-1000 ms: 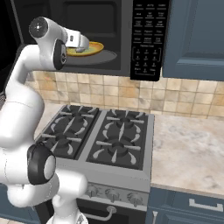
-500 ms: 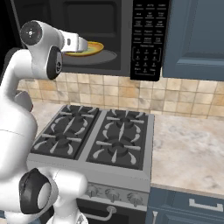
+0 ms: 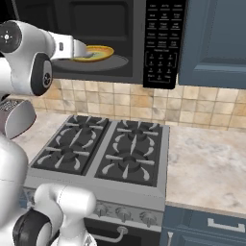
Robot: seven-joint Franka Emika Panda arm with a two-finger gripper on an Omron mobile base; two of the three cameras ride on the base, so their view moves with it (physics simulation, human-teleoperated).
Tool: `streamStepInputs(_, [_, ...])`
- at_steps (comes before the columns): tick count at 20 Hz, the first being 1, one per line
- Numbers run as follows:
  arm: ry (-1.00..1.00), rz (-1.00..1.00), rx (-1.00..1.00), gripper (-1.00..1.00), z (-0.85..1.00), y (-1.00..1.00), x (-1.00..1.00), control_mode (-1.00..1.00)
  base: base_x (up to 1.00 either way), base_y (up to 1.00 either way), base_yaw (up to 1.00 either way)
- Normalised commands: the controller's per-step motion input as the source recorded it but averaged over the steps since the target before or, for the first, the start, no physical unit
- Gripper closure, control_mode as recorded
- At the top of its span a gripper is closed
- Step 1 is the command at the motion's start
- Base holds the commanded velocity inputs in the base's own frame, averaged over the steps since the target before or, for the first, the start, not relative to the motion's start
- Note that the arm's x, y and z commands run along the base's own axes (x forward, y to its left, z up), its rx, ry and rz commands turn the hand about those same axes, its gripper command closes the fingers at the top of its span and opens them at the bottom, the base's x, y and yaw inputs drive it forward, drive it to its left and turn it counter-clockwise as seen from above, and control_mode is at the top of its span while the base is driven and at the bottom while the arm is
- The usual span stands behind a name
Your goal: Transport the fish from the fridge to the microwave and turn on the microwave.
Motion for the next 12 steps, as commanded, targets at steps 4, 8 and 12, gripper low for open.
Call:
streamStepInputs(4, [-0.01, 0.0, 0.0, 1.0, 0.0, 0.0, -0.81, -1.0, 0.0, 0.0, 0.0])
streamStepInputs(8, [-0.02, 0.0, 0.0, 1.0, 0.0, 0.0, -0.84, -1.0, 0.0, 0.0, 0.0])
streamStepInputs(12, [-0.08, 0.0, 0.0, 1.0, -0.01, 0.0, -0.89, -1.0, 0.0, 0.0, 0.0])
